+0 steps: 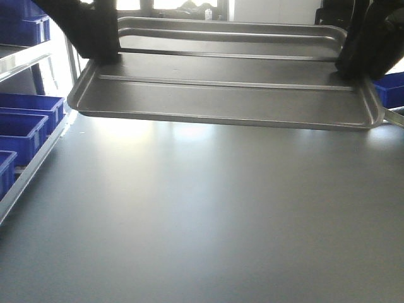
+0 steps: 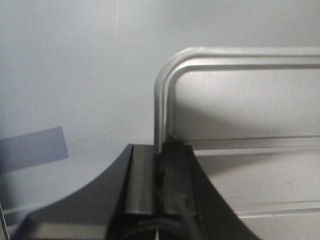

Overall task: Grab silver tray and stack on right shelf
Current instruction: 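Hold the tray with both grippers while the base drives to another shelf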

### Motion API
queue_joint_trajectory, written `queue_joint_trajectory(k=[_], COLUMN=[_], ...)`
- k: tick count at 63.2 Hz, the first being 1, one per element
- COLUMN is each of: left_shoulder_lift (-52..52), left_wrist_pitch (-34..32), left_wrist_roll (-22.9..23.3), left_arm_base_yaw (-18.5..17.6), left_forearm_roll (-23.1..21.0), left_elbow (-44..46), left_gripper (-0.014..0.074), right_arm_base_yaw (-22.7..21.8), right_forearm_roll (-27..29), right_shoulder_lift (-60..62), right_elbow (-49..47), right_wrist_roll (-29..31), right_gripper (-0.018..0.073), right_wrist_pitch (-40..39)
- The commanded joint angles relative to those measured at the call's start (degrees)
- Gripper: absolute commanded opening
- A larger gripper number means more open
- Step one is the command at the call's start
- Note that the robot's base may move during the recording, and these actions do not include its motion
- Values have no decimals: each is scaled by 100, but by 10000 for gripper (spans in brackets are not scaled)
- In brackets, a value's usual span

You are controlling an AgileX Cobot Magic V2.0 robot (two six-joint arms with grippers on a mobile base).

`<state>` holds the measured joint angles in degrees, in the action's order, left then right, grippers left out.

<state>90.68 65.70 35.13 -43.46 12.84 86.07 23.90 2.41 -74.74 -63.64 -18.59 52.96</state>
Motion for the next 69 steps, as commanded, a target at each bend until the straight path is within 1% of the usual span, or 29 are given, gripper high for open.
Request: queue_joint_trajectory(k=[1,69], left_shoulder_lift=[-251,-251], left_wrist_pitch=[-308,-308], left_wrist_roll=[-55,-55], left_arm_base_yaw=[-73,-73], left_forearm_roll=[-28,-47], left_elbow=[210,210], left_gripper=[-93,-93], right_arm_base_yaw=[23,23], right_forearm_roll=[85,85], right_shoulder_lift=[192,192], right_elbow=[-222,-222], right_wrist_roll=[190,190], right_gripper=[57,57], right_wrist_pitch=[-302,-302])
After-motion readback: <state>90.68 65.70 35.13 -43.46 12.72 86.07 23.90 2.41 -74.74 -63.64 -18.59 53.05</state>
